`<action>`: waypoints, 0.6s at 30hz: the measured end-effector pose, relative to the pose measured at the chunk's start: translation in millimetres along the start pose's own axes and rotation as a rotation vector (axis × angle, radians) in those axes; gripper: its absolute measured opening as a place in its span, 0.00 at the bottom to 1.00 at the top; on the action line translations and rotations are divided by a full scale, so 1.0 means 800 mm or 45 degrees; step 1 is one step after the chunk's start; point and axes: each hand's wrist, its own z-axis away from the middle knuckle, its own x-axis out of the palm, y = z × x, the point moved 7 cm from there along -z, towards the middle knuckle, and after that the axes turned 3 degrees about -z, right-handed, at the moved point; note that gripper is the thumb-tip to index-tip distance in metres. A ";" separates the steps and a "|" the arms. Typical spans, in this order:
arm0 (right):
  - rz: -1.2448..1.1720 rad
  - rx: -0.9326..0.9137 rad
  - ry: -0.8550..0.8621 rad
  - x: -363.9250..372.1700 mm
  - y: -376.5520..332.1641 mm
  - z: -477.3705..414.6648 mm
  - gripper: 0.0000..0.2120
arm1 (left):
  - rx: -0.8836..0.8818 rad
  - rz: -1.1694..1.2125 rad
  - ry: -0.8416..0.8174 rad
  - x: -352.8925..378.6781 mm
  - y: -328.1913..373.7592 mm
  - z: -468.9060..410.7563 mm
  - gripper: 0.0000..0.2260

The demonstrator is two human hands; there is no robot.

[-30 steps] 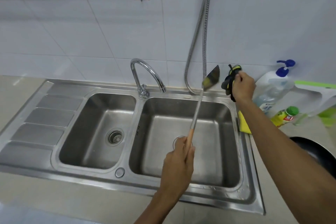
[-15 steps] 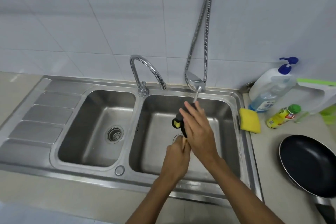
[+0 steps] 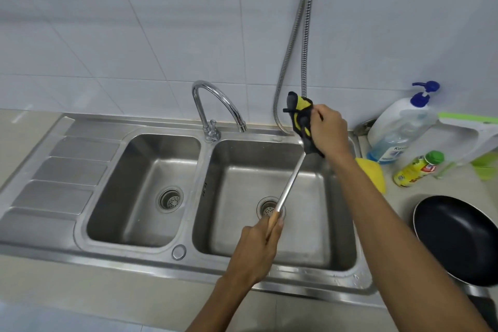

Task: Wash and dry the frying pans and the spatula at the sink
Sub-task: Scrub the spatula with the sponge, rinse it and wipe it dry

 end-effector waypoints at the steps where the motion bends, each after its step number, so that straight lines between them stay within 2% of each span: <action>1: 0.015 0.047 -0.064 -0.002 0.004 -0.013 0.14 | -0.002 -0.010 -0.016 0.002 -0.001 0.002 0.13; 3: 0.004 0.011 -0.097 -0.002 -0.001 -0.019 0.15 | -0.001 -0.032 -0.012 0.003 -0.001 -0.003 0.13; 5: -0.061 -0.125 -0.083 0.007 -0.016 0.003 0.15 | -0.014 -0.062 0.004 -0.002 0.000 -0.014 0.13; 8: -0.010 -0.343 -0.020 0.018 -0.023 0.059 0.15 | 0.004 -0.104 0.025 -0.014 -0.005 -0.022 0.12; 10: 0.034 -0.389 0.061 0.018 -0.009 0.072 0.13 | 0.018 -0.116 -0.003 -0.012 -0.007 -0.018 0.09; 12: 0.001 -0.255 0.077 0.018 0.010 0.045 0.13 | 0.016 -0.117 -0.023 -0.005 -0.006 -0.013 0.09; 15: -0.063 0.092 0.008 0.006 0.037 -0.010 0.14 | 0.013 -0.090 -0.036 0.003 0.001 -0.008 0.11; 16: -0.100 0.121 0.022 0.000 0.037 -0.014 0.14 | 0.020 -0.084 -0.028 0.002 0.003 -0.009 0.12; 18: -0.146 -0.019 0.098 -0.005 0.016 0.000 0.14 | 0.028 -0.086 0.006 -0.004 0.004 -0.017 0.13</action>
